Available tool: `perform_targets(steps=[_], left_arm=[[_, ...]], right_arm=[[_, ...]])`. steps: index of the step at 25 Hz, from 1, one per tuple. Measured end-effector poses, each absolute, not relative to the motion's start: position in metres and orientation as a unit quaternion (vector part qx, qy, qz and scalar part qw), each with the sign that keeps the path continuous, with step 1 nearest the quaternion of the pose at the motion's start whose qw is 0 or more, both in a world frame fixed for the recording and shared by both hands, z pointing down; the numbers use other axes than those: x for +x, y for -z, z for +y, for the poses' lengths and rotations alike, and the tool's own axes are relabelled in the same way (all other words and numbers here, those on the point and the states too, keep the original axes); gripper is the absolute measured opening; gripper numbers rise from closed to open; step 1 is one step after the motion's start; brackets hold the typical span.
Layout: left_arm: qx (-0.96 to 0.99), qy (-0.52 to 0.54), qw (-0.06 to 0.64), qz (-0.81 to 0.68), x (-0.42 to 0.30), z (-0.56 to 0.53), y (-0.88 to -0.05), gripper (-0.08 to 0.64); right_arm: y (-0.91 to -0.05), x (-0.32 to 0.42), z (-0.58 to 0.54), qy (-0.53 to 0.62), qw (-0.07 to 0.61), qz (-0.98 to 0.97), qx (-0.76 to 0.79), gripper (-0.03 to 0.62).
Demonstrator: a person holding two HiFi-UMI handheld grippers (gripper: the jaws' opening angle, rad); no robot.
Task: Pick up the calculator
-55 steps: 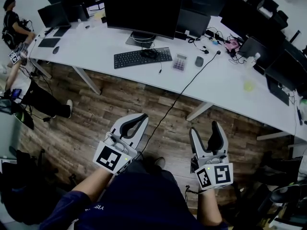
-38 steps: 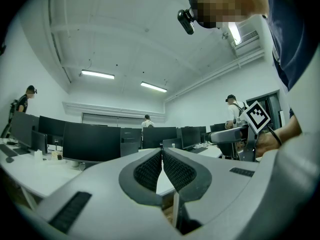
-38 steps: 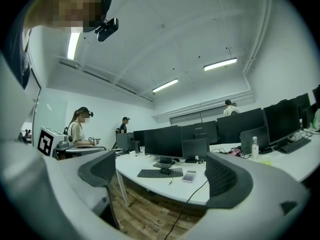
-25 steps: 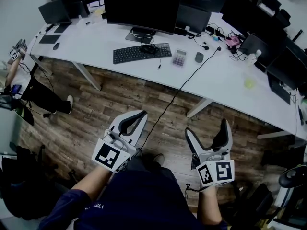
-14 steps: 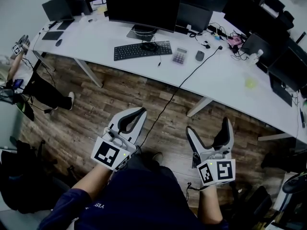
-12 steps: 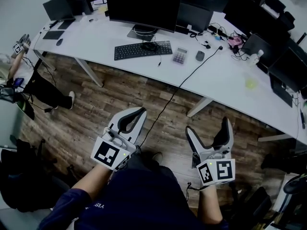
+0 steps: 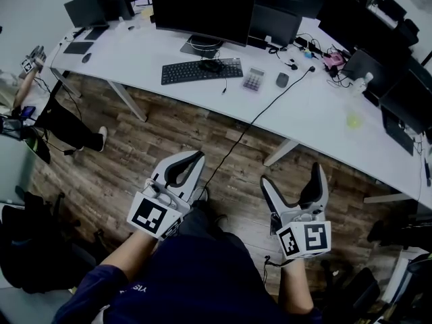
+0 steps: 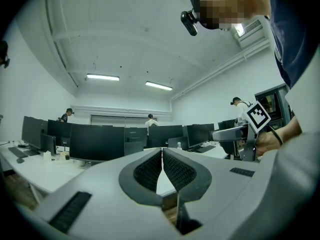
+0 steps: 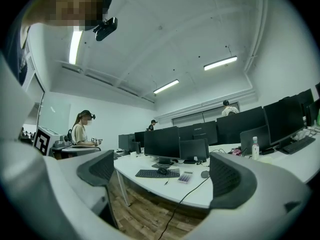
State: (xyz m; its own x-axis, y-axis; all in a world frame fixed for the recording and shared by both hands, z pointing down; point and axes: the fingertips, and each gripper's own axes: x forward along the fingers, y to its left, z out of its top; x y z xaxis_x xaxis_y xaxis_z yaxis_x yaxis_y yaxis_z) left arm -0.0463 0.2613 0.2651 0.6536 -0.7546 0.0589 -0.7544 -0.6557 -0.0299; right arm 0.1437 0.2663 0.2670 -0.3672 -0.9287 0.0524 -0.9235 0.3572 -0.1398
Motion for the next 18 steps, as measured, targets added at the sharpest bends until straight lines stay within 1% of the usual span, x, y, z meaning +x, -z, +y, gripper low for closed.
perform_targets(steps=[18], left_arm=[[-0.906,0.020,0.005,0.422,-0.053,0.201,-0.268,0.032]], right_arm=[[-0.269,0.136,0.204,0.061,0.010,0.828,-0.557,0.577]])
